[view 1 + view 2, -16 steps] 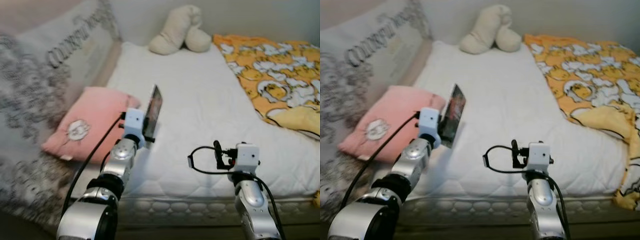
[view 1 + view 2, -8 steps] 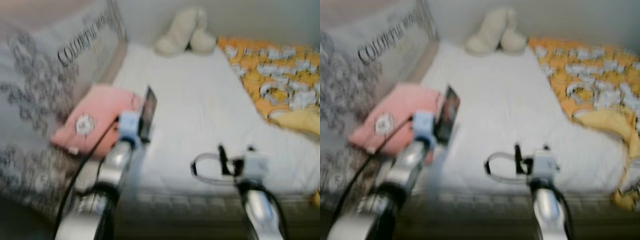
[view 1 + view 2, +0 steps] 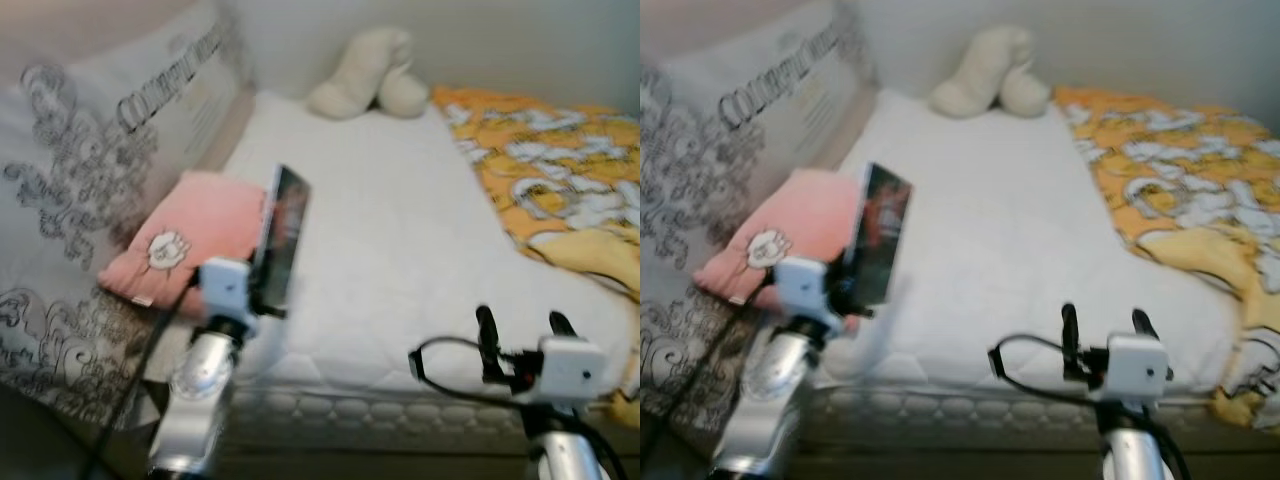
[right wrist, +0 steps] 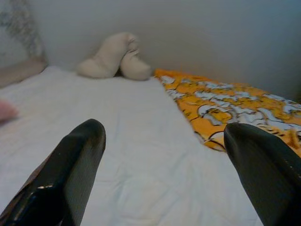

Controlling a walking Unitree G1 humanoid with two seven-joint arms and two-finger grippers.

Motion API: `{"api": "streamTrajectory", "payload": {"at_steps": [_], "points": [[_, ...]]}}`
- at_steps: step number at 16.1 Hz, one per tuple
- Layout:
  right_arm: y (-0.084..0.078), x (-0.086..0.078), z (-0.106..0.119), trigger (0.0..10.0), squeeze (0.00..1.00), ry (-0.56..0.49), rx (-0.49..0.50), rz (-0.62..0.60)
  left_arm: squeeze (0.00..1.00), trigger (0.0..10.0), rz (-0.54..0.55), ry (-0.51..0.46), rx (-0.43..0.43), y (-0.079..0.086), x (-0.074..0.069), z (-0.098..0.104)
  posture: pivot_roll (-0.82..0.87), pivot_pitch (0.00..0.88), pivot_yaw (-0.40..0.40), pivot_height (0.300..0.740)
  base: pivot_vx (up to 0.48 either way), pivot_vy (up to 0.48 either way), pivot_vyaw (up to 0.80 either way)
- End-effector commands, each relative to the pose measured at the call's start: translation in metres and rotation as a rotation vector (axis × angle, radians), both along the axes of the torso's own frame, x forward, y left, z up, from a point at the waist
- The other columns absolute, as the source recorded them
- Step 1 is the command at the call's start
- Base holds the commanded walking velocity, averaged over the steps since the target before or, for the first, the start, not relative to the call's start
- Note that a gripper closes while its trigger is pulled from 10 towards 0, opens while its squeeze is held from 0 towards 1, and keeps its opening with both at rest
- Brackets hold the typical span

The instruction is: Clean up the room

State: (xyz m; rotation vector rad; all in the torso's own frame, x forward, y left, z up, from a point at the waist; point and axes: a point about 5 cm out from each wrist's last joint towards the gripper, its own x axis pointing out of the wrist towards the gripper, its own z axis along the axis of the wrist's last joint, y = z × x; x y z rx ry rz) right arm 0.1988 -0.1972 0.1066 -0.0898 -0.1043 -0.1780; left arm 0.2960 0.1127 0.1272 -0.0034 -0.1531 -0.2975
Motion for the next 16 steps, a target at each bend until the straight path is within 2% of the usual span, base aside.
{"api": "streamTrajectory", "payload": {"at_steps": [1, 2, 5, 7, 9, 10, 11, 12, 13, 15, 16], "points": [[0.002, 0.011, -0.001, 10.0, 0.00, 0.015, -0.003, 0.012, 0.00, 10.0, 0.005, -0.034, -0.012, -0.003, 0.004, 0.011, 0.07, 0.000, 0.007, 0.740, 0.480, 0.000, 0.00], [0.005, 0.018, -0.003, 10.0, 0.00, 0.024, -0.013, 0.042, 0.00, 10.0, 0.005, -0.027, -0.005, -0.005, 0.011, 0.012, 0.06, 0.000, 0.015, 0.740, 0.480, 0.000, 0.00], [-0.008, 0.023, -0.004, 10.0, 0.00, 0.039, -0.043, 0.029, 0.00, 10.0, 0.046, 0.014, 0.003, 0.007, 0.020, 0.009, 0.05, 0.000, 0.017, 0.740, 0.480, 0.000, 0.00], [-0.009, 0.025, -0.004, 10.0, 0.00, 0.043, -0.042, 0.024, 0.00, 10.0, 0.049, 0.028, 0.010, 0.006, 0.026, 0.008, 0.04, 0.000, 0.018, 0.740, 0.480, 0.000, 0.00], [-0.001, 0.027, -0.005, 10.0, 0.00, 0.048, -0.029, 0.049, 0.00, 10.0, 0.031, 0.050, -0.012, -0.002, 0.037, 0.011, 0.04, 0.000, 0.014, 0.740, 0.480, 0.000, 0.00], [0.004, 0.024, -0.005, 10.0, 0.00, 0.052, -0.033, 0.076, 0.00, 10.0, -0.018, 0.071, -0.025, -0.016, 0.050, 0.018, 0.03, 0.000, -0.001, 0.740, 0.000, 0.000, 0.00], [0.005, 0.021, -0.006, 10.0, 0.00, 0.061, -0.030, 0.081, 0.00, 10.0, -0.084, 0.078, -0.058, -0.029, 0.057, 0.026, 0.03, 0.000, -0.012, 0.740, 0.000, 0.000, 0.00], [0.006, 0.014, -0.009, 10.0, 0.00, 0.087, -0.024, 0.088, 0.00, 10.0, -0.160, 0.081, -0.103, -0.050, 0.066, 0.039, 0.02, 0.015, -0.019, 0.740, 0.000, 0.000, 0.00], [0.006, 0.011, -0.011, 10.0, 0.00, 0.104, -0.021, 0.091, 0.00, 10.0, -0.207, 0.110, -0.119, -0.063, 0.071, 0.041, 0.01, 0.033, -0.023, 0.740, 0.000, 0.000, 0.00], [0.005, -0.004, -0.012, 10.0, 0.00, 0.146, -0.031, 0.103, 0.00, 10.0, -0.352, 0.255, -0.211, -0.106, 0.073, 0.037, -0.04, 0.098, -0.042, 0.740, 0.000, 0.000, 0.00], [0.000, -0.017, -0.009, 10.0, 0.00, 0.175, -0.049, 0.104, 0.00, 10.0, -0.460, 0.391, -0.346, -0.133, 0.066, 0.031, -0.10, 0.156, -0.069, 0.740, 0.000, 0.000, 0.00]]}}
